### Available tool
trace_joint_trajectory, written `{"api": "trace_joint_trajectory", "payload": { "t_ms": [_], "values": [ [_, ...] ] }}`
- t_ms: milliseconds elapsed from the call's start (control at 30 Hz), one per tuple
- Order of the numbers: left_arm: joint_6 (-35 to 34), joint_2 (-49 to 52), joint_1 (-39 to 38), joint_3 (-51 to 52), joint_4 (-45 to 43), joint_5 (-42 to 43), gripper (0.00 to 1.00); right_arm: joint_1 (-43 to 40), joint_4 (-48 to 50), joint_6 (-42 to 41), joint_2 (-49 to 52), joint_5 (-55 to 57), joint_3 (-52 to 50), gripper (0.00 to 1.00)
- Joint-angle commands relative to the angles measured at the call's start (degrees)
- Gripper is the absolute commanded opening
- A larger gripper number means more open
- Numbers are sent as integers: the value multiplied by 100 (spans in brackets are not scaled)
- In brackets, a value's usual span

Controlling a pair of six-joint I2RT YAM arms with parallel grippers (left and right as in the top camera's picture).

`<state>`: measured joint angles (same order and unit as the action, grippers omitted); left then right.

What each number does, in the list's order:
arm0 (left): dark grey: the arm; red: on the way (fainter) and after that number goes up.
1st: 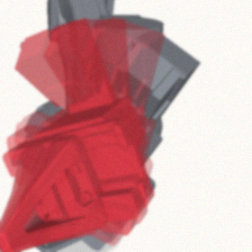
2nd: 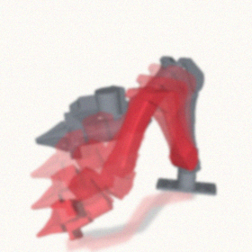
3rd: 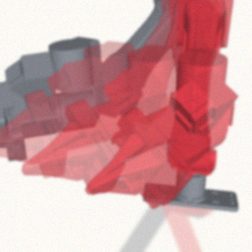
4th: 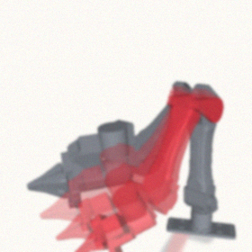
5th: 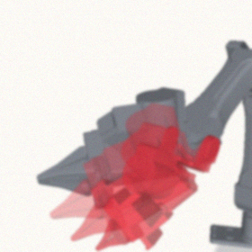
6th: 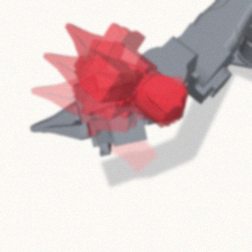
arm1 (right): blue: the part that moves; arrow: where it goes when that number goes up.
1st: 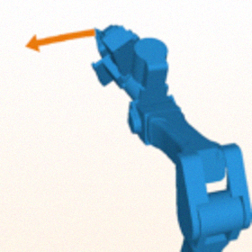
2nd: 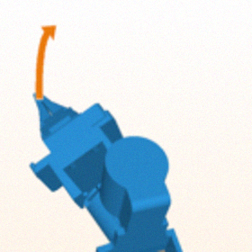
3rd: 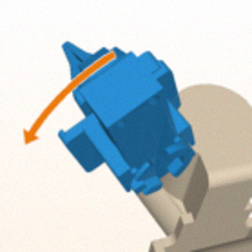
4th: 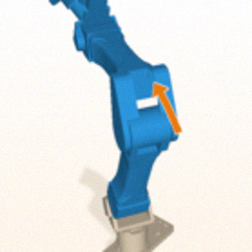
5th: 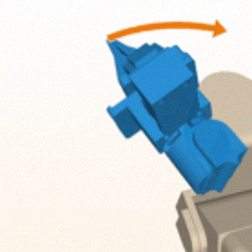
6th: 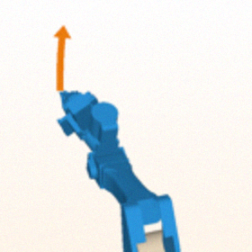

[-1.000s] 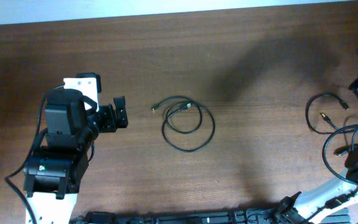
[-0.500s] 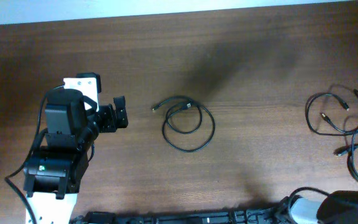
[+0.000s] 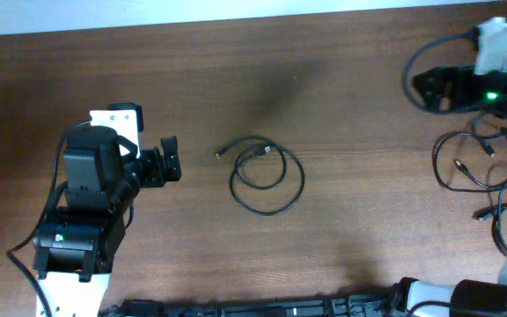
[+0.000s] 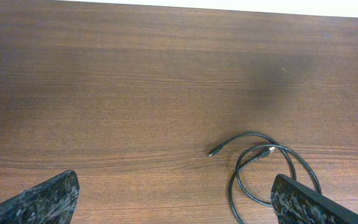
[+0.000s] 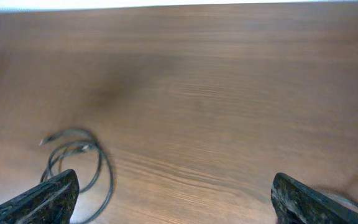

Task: Untangle cables

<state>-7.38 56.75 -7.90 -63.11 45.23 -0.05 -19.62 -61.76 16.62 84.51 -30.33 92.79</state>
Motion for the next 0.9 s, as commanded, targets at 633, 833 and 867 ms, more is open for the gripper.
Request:
{"api": "trace_joint_trajectory", "payload": {
  "t_ms": [633, 833, 867],
  "values": [
    [-70, -9, 31, -37, -9, -39, 99, 2675, -42, 313, 2900, -55, 31, 98],
    [-70, -9, 31, -37, -9, -39, 99, 2990, -22, 444, 3508, -74, 31, 98],
    [-70, -9, 31, -37, -9, -39, 99, 3047, -15, 470, 3589, -81, 31, 98]
  ]
}}
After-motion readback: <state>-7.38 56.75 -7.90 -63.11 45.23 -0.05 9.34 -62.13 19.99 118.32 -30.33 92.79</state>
